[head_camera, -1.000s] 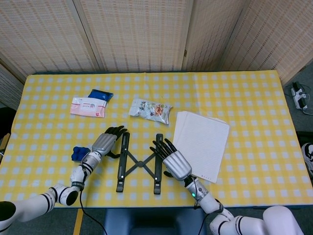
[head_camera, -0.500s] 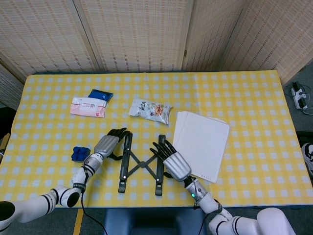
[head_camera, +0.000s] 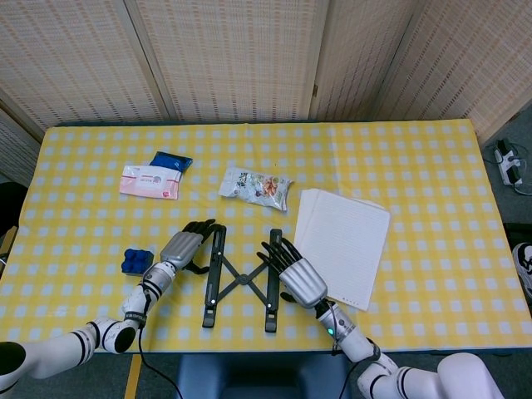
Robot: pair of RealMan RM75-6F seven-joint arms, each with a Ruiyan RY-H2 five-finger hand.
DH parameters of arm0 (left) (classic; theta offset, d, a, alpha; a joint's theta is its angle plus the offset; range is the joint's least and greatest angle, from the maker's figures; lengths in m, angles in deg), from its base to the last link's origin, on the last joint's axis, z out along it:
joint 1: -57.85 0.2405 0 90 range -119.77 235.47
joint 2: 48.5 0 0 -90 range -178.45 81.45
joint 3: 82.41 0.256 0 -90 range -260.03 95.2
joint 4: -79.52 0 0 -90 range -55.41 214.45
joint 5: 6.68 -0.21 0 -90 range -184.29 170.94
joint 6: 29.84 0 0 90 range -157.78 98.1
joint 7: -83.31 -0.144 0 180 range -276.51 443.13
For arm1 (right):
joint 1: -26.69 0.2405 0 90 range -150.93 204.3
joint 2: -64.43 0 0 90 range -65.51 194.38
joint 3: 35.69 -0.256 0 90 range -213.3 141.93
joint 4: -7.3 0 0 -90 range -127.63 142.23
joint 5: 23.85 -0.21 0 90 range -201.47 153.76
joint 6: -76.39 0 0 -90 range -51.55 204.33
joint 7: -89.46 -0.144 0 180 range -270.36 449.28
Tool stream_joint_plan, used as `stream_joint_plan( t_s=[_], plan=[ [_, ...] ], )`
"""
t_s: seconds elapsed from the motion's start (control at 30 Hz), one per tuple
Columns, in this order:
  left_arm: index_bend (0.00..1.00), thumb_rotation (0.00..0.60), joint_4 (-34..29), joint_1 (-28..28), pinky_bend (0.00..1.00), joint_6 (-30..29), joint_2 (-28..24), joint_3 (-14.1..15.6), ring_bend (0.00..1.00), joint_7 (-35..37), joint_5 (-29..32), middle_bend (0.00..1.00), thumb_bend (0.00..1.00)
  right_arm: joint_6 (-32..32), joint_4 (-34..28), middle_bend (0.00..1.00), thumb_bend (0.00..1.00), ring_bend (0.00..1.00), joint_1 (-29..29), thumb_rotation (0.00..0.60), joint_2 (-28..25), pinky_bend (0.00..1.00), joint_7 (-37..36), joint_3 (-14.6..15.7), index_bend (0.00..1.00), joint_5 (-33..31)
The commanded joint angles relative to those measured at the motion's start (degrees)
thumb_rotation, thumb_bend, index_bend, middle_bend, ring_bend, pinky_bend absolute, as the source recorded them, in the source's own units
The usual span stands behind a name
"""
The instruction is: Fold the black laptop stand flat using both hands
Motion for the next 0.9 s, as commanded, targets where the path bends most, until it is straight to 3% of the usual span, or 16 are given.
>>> stream_joint_plan(
  t_s=[0.03,0.9],
  plan=[
    [0.00,0.600,-0.1,0.0,0.00,0.0,0.0,0.0,0.00,0.0,0.1,0.00,0.25,-0.2,0.2,0.00,0.13,0.00,0.2,0.600,0.3,0.00,0.0,-0.1,0.00,0.1],
    [0.00,0.600,-2.5,-0.4,0.00,1.8,-0.6,0.2,0.00,1.4,0.9,0.00,0.25,2.9,10.0,0.00,0.13,0.00,1.8,0.600,7.0,0.00,-3.3,-0.3,0.00,2.6]
  ],
)
